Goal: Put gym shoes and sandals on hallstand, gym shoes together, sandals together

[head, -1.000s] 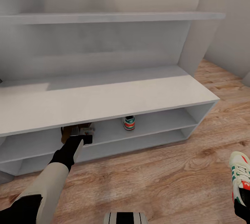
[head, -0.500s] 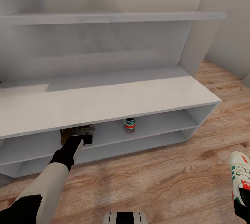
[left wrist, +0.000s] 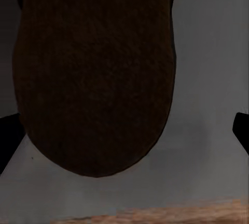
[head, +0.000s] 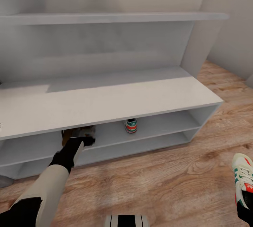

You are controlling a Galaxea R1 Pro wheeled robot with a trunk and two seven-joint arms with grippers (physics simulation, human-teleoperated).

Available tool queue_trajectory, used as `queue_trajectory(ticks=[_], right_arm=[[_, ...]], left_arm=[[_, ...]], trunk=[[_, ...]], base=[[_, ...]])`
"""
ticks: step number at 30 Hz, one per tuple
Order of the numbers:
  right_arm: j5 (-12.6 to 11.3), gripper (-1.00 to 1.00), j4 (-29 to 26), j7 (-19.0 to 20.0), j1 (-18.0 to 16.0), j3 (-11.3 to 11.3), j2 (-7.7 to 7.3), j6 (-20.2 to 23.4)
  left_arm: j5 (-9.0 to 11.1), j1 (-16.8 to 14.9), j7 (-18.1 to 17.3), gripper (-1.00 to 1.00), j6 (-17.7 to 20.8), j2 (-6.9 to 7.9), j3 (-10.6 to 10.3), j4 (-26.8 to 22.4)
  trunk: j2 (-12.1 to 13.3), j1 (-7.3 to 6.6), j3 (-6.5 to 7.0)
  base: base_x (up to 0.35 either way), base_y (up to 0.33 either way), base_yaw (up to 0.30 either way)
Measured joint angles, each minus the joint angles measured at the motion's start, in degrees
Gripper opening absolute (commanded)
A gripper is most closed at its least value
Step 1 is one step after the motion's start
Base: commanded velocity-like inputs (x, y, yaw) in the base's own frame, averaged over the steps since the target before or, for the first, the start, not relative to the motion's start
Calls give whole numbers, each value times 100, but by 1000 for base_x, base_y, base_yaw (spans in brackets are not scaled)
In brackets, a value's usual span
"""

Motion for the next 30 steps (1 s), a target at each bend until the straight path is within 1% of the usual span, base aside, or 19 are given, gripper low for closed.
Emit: queue_trajectory(ticks=[6,14,21,30], right_arm=[[0,-100,0,0,0,0,0,2],[-1,-100,-1,-2,1,-1,0,3],[-1,-100,-2,0,1,-1,0,3],[-2,-100,-3,0,1,-1,0,1]], left_arm=[[1,-2,1,100,-10,-5,0,0],[1,-4,1,100,-17,-6,-1,1],[1,3,8,100,-27,-13,5,1],[3,7,9,100,-41,-10,-1,2]], trunk=[[0,2,0],[0,2,0],[0,1,0],[0,-1,0]], base=[[-288,-12,0],[-329,-115,0],[-261,-186,0],[-110,-252,0]])
